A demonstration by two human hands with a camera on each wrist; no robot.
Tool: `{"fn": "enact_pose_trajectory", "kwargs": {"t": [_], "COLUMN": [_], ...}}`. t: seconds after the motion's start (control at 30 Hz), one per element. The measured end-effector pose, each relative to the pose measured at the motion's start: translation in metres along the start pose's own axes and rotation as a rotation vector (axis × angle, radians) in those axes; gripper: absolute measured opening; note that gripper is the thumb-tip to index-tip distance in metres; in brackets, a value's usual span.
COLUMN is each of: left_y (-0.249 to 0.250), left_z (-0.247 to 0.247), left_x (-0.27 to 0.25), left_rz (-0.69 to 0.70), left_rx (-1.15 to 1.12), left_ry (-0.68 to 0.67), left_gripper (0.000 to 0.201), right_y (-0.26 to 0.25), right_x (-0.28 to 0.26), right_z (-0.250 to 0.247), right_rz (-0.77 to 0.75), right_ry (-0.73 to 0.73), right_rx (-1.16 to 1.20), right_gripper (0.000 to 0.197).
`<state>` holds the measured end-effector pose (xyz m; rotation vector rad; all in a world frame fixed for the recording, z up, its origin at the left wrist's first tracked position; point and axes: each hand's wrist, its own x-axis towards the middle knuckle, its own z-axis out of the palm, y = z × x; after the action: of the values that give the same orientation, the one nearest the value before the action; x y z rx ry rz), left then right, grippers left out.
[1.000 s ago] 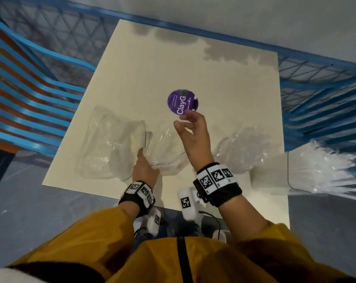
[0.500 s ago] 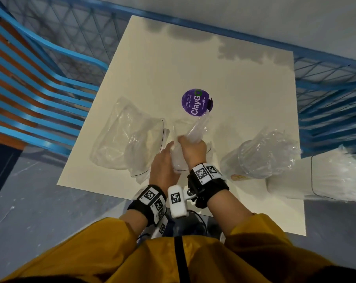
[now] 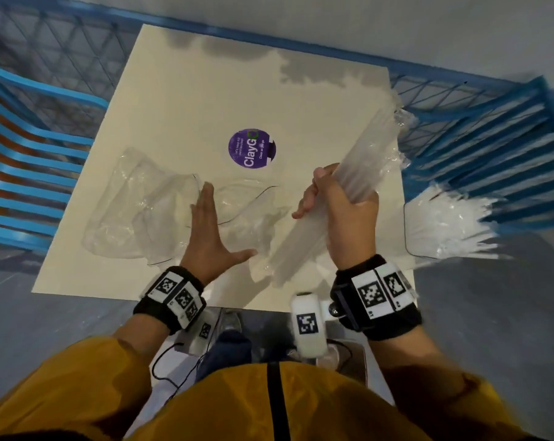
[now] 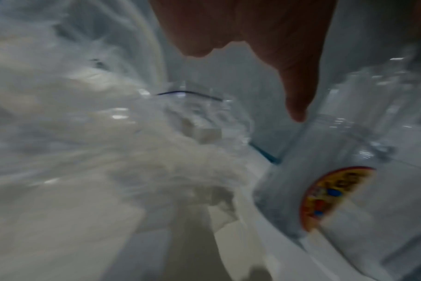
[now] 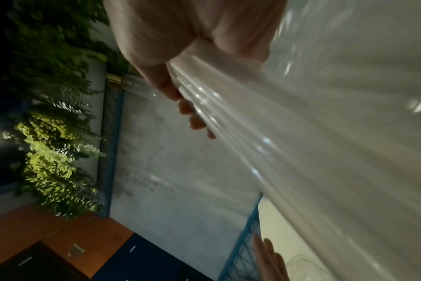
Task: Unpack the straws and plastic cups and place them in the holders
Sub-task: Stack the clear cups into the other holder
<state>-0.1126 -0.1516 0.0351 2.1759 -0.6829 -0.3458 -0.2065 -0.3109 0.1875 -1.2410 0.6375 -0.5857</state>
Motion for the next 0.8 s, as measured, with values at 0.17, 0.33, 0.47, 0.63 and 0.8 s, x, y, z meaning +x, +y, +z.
{"fn": "enact_pose_trajectory", "kwargs": {"t": [0.17, 0.33, 0.47, 0.63, 0.8], "left_y": [0.054, 0.098, 0.108, 0.091, 0.092], "left_z": [0.049, 0.092, 0.107, 0.121, 0.124], "left_x": [0.005, 0.032, 0.046, 0.045, 0.044], "left_rz": [0.035, 0.009, 0.037, -0.031, -0.074], "left_rx": [-0.097, -0.227, -0.292, -0.34, -0.378], "left_ry": [-0.243, -0.169, -0.109, -0.097, -0.072], "left_gripper": [0.137, 0.152, 0.141, 0.109, 0.1], "right_y": [-0.013, -0.026, -0.029, -0.029, -0.005], "right_x": [-0.007, 0.013, 0.029, 0.041, 0.035], "right_z": [-0.058, -0.075, -0.073, -0.075, -0.077], "right_rz": [-0.079, -0.159, -0.149, -0.15, -0.09], "right_ry": [0.089, 0.13, 0.121, 0.037, 0.011], "right_rx": [-0.079, -0.067, -0.044, -0.04, -0.118], "right_gripper": [0.029, 0.04, 0.035, 0.013, 0.013]}}
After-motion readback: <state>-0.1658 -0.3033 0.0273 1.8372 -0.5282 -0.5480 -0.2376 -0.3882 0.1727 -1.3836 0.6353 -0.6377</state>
